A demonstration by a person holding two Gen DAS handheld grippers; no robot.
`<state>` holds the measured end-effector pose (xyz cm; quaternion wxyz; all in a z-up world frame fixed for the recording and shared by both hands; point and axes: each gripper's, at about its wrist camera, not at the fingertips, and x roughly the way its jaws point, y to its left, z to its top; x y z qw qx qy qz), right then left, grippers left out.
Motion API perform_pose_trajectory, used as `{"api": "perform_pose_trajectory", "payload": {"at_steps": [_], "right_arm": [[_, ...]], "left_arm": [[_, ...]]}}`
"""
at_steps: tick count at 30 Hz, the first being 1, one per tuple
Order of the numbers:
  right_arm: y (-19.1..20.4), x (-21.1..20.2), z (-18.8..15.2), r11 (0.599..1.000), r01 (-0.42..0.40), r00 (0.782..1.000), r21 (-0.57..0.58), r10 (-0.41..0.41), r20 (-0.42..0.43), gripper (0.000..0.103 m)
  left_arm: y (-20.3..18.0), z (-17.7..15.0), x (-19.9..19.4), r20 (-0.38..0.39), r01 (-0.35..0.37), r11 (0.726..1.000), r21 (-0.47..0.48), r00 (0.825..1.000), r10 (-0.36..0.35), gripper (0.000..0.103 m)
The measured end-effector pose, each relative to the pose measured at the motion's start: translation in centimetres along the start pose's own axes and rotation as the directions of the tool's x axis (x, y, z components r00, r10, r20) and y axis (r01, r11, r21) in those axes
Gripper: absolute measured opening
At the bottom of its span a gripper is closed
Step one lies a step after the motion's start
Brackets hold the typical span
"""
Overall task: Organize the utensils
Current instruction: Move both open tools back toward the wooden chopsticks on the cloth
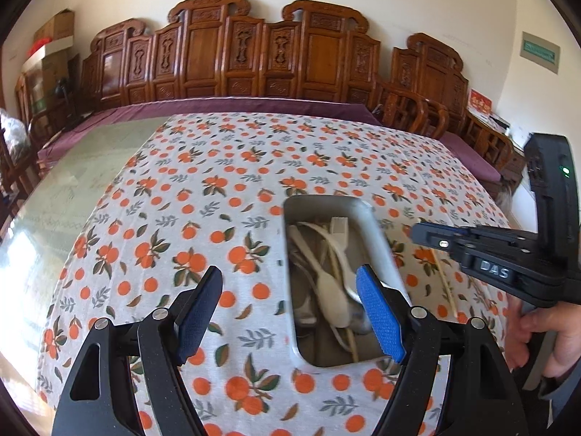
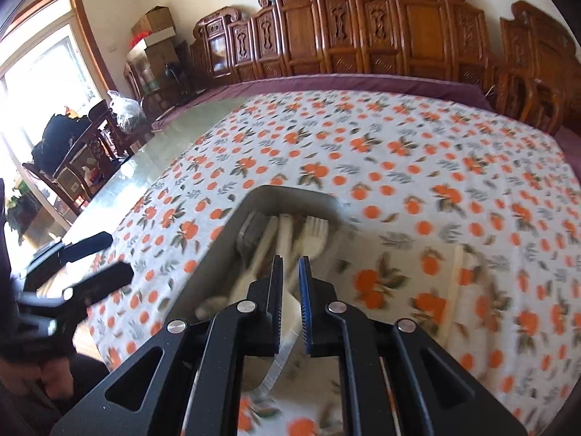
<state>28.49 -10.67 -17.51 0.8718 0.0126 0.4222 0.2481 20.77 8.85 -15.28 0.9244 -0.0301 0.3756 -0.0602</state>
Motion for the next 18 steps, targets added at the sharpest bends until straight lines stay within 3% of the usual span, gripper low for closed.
{"api": "perform_pose_trajectory", "payload": {"at_steps": [9, 11, 15, 18], "right_arm": [[-6.9, -5.9, -4.9, 0.989, 0.146, 0.989, -0.023, -0.146, 0.002, 0.016], [-8.2, -6.3, -5.8, 0.987, 0.161, 0.987, -0.013, -0.161, -0.003, 0.017], [-10.8, -7.0, -7.6, 0.98, 0.198, 0.98, 0.01, -0.197, -0.017, 0.028], [-12.9, -6.5, -9.0, 0.975, 0.222, 0.974, 0.027, -0.221, -0.047, 0.028]], "left_arm": [[-4.5, -0.6, -1.1, -0.019, 0.042, 0.997, 0.064, 0.999, -0.041, 0.073], [-5.6, -0.7, -1.3, -0.026, 0.055, 0.996, 0.075, 0.998, -0.053, 0.073], [-7.6, -0.9, -1.3, -0.041, 0.08, 0.992, 0.095, 0.996, -0.076, 0.073], [-9.2, -1.0, -1.1, -0.053, 0.092, 0.989, 0.118, 0.995, -0.086, 0.073]]}}
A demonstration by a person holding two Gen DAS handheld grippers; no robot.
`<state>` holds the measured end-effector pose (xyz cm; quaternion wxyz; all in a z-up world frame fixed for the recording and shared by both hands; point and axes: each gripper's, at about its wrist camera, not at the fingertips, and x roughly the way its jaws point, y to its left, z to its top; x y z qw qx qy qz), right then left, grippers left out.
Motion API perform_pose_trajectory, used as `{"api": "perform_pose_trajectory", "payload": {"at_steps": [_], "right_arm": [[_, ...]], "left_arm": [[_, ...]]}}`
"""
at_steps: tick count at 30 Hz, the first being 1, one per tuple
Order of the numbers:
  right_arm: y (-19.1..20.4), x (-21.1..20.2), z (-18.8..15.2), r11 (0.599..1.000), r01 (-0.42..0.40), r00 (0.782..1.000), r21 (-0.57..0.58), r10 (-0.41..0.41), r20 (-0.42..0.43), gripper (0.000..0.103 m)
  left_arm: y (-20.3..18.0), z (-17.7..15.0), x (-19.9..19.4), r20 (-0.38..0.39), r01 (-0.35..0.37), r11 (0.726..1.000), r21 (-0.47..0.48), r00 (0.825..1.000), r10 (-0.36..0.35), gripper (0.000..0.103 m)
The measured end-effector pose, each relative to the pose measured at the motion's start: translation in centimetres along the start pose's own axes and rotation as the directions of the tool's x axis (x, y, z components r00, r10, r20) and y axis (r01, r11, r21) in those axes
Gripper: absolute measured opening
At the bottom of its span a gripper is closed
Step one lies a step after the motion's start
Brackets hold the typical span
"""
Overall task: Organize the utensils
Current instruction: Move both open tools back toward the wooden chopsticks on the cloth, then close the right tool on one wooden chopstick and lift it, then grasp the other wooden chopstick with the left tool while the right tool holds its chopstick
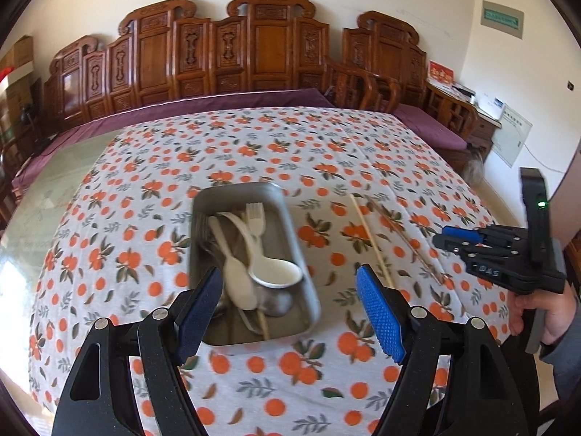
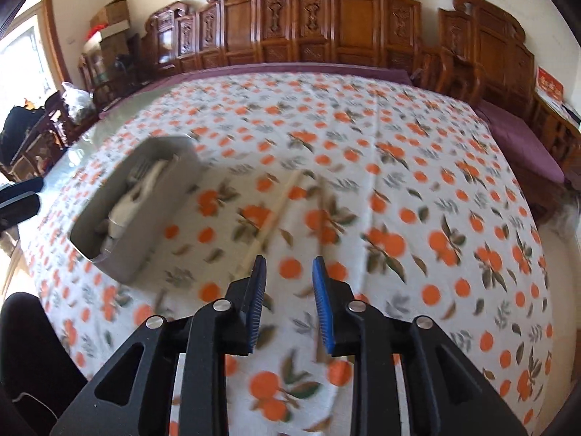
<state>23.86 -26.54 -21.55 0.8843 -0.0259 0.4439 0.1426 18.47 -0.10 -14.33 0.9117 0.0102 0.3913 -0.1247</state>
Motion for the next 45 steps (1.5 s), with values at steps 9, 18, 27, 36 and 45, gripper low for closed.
{"api": "perform_pose_trajectory", "payload": {"at_steps": [9, 18, 27, 36, 45], "right_arm": [[-2.8, 4.2, -1.0, 0.999, 0.0, 0.997, 0.038, 0.003, -0.079, 0.028], [-2.3, 6.4, 0.1, 0.999, -0.045, 0.993, 0.006, 0.046, -0.106, 0.028], [-1.6, 7.1, 0.3, 0.994, -0.006, 0.989, -0.108, -0.01, -0.148, 0.007], [-4.5, 5.3, -1.0, 0.999, -0.05, 0.988, -0.023, 0.046, -0.148, 0.006], [-7.7, 3.2, -2.7, 0.994, -0.085, 0.988, 0.073, 0.093, -0.124, 0.006]], "left_arm": [[-3.7, 0.0, 2.6, -0.067, 0.031, 0.998, 0.062, 0.997, -0.027, 0.073], [-5.4, 0.0, 5.2, -0.127, 0.045, 0.996, 0.071, 0.991, -0.036, 0.073], [-6.9, 0.7, 7.7, -0.179, 0.06, 0.995, 0.078, 0.983, -0.045, 0.073], [-9.4, 1.7, 11.6, -0.214, 0.104, 0.99, 0.096, 0.973, -0.081, 0.065], [-11.3, 3.1, 16.3, -0.262, 0.132, 0.988, 0.079, 0.959, -0.107, 0.043]]}}
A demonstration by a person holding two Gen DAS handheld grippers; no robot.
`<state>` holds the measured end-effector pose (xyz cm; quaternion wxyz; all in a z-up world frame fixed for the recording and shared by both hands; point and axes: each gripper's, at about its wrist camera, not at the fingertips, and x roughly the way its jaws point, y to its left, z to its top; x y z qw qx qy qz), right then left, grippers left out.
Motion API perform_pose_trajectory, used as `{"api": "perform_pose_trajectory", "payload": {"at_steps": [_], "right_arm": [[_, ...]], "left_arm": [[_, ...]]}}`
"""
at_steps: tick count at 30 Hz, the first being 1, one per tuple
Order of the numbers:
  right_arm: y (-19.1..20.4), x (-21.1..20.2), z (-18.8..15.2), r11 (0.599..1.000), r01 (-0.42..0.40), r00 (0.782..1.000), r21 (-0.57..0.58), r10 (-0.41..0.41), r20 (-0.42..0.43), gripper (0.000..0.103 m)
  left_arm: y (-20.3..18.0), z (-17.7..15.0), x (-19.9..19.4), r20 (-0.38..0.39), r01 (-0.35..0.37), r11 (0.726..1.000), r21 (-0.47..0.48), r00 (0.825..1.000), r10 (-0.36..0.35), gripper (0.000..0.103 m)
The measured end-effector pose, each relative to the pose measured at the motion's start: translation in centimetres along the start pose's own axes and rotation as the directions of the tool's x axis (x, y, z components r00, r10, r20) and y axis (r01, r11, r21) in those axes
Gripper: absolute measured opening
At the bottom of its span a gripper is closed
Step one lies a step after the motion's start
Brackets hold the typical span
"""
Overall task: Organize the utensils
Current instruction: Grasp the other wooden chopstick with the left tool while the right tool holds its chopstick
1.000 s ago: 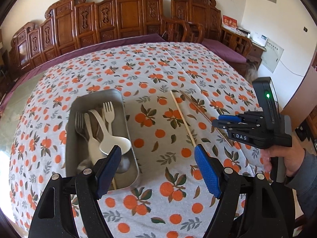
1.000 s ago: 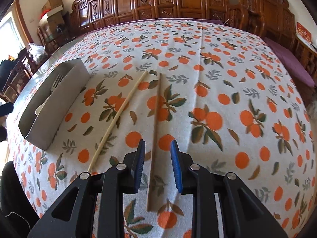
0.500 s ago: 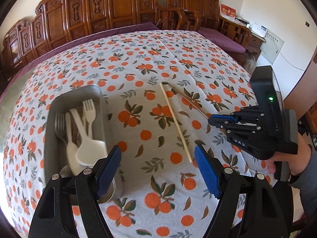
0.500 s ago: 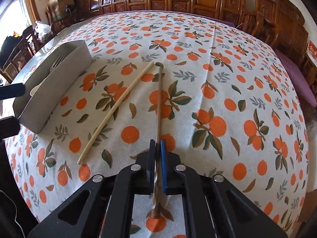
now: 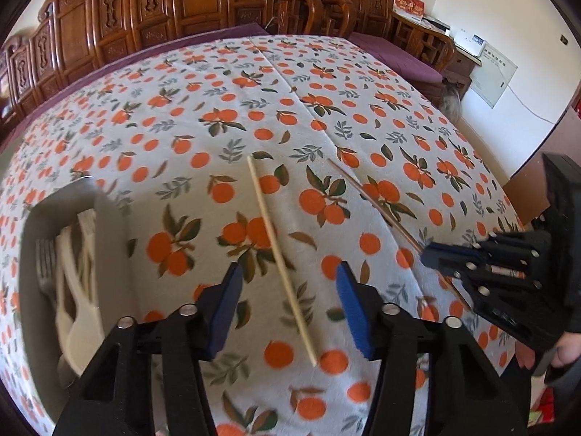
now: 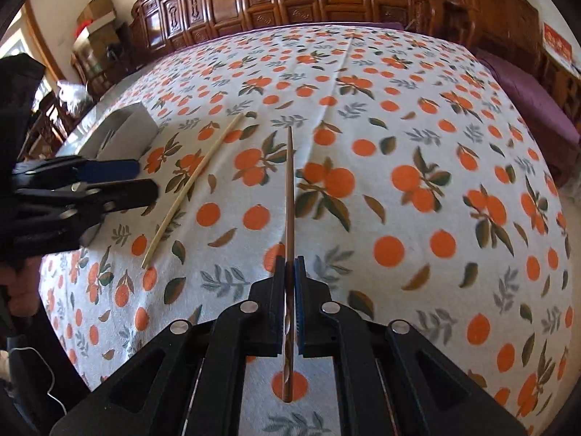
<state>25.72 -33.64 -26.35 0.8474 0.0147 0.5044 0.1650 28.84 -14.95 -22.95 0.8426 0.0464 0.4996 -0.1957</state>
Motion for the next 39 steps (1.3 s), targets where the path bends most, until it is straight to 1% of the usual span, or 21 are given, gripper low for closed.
{"api": "perform_pose_trajectory", "payload": {"at_steps": [1, 3, 5, 8, 15, 23, 25, 27, 30, 33, 39], "right_arm": [[-0.3, -0.2, -0.1, 1.0, -0.001, 1.0, 0.003, 0.001, 0.005, 0.006], [-0.6, -0.4, -0.2, 1.0, 0.003, 1.0, 0.001, -0.003, 0.011, 0.006], [-0.9, -0.6, -0.2, 1.0, 0.019, 1.0, -0.005, -0.019, 0.014, 0.006], [-1.4, -0.7, 0.0, 1.0, 0.022, 1.0, 0.0, -0.022, 0.02, 0.006], [-1.9, -1.1, 0.4, 1.0, 0.002, 0.999, 0.014, -0.003, 0.043, 0.006], [-1.8, -1.0, 0.7, 1.0, -0.016, 0.999, 0.016, 0.015, 0.051, 0.006], [-1.7, -0.9, 0.7, 1.0, -0.021, 0.999, 0.02, 0.02, 0.048, 0.006], [-1.4, -1.0, 0.6, 1.0, -0.02, 0.999, 0.013, 0.019, 0.048, 0.006], [-0.9, -1.3, 0.5, 1.0, -0.009, 0.999, -0.004, 0.01, 0.049, 0.006], [-0.2, -2.2, 0.6, 1.0, 0.004, 0.998, -0.007, -0.004, 0.062, 0.006], [1.8, -4.5, 0.9, 0.999, 0.027, 0.995, -0.02, -0.024, 0.101, 0.006]], "left_arm": [[0.0, 0.3, 0.7, -0.01, 0.002, 1.0, -0.007, 1.0, -0.002, 0.04], [0.0, 0.7, 1.7, -0.027, 0.005, 1.0, -0.019, 1.0, -0.006, 0.029], [0.0, 0.9, 2.5, -0.037, 0.009, 1.0, -0.025, 0.999, -0.01, 0.021], [-0.3, 1.3, 3.3, -0.035, 0.0, 1.0, -0.017, 0.999, 0.0, 0.016], [-0.2, 1.7, 4.1, -0.03, -0.042, 0.999, -0.014, 0.999, 0.041, 0.015], [0.6, 1.5, 4.5, -0.046, -0.057, 0.998, -0.03, 0.997, 0.055, 0.016], [0.9, 1.2, 4.3, -0.052, -0.038, 0.998, -0.057, 0.998, 0.035, 0.005], [1.0, 0.9, 4.2, -0.05, -0.039, 0.997, -0.065, 0.998, 0.036, 0.004], [1.4, 0.6, 3.3, -0.035, -0.044, 0.996, -0.077, 0.999, 0.041, 0.004], [1.4, 0.3, 1.8, -0.013, -0.045, 0.997, -0.064, 0.999, 0.045, 0.004], [1.5, -0.3, -3.4, 0.052, -0.046, 0.998, -0.034, 0.997, 0.048, 0.004]]}}
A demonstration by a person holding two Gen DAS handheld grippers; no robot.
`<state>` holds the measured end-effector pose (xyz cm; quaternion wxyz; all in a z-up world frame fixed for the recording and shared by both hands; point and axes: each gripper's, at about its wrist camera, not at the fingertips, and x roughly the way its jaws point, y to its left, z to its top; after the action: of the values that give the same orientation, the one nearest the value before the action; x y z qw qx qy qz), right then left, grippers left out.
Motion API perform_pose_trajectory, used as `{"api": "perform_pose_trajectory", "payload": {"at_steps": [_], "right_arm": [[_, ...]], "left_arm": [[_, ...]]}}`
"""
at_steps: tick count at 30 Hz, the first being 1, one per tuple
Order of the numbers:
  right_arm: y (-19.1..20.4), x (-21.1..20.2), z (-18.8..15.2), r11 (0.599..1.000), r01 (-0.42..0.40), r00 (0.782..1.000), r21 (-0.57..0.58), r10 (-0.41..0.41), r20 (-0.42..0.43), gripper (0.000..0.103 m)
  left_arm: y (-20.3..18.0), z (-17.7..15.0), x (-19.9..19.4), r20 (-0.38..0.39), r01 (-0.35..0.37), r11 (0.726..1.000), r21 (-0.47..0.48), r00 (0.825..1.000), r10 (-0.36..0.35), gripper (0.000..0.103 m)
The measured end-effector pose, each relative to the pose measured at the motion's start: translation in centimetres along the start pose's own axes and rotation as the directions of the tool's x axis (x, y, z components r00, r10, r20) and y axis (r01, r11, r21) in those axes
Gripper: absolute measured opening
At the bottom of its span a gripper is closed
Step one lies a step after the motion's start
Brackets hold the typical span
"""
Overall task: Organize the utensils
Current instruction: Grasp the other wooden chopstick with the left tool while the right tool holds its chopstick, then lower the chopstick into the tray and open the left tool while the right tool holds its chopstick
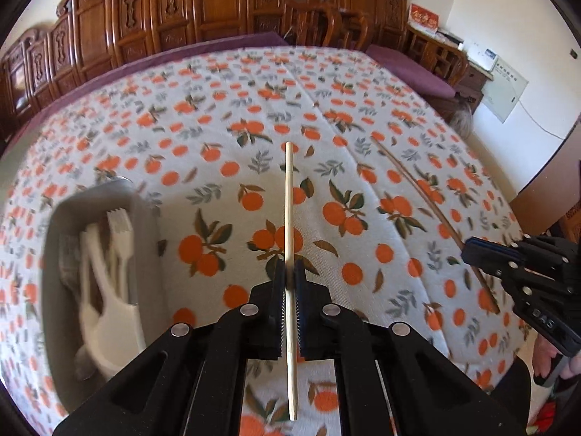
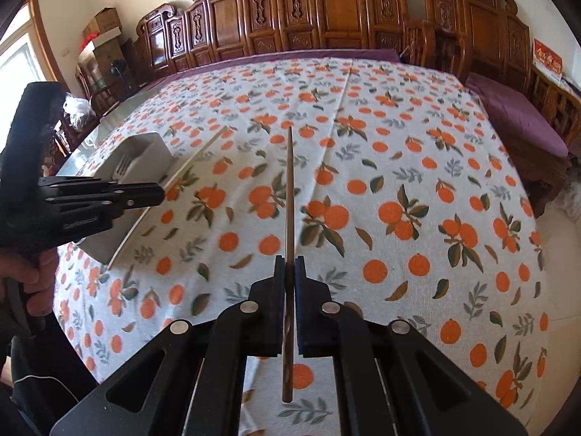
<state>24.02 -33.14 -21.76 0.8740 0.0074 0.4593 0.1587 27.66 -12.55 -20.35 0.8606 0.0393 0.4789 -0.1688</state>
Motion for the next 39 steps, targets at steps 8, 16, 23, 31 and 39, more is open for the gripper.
{"api": "perform_pose_trajectory", "payload": {"at_steps": [8, 16, 23, 31, 39], "right_arm": [[3.8, -2.6, 0.5, 0.999, 0.011, 0.999, -0.052, -0.009, 0.036, 0.006], [6.9, -4.1, 0.7, 0.997, 0.002, 0.998, -0.075, 0.003, 0.067, 0.006], [9.8, -4.7, 1.1, 0.995, -0.03, 0.996, -0.091, 0.037, 0.082, 0.006], [12.8, -4.7, 1.8, 0.99, -0.072, 0.991, -0.12, 0.085, 0.1, 0.006], [14.2, -3.8, 2.4, 0.986, -0.115, 0.987, -0.123, 0.127, 0.097, 0.006]], "left_arm": [[1.0, -1.3, -5.9, 0.076, 0.0, 1.0, 0.008, 0.997, 0.0, 0.004], [2.7, -2.9, -10.2, 0.131, -0.009, 1.0, -0.004, 0.991, 0.009, 0.004], [4.6, -4.4, -12.8, 0.157, -0.022, 1.0, -0.011, 0.987, 0.023, 0.004], [8.8, -4.1, -12.2, 0.142, -0.074, 0.996, -0.046, 0.987, 0.08, 0.004], [12.2, -3.5, -9.1, 0.085, -0.106, 0.991, -0.08, 0.99, 0.112, 0.004]]}}
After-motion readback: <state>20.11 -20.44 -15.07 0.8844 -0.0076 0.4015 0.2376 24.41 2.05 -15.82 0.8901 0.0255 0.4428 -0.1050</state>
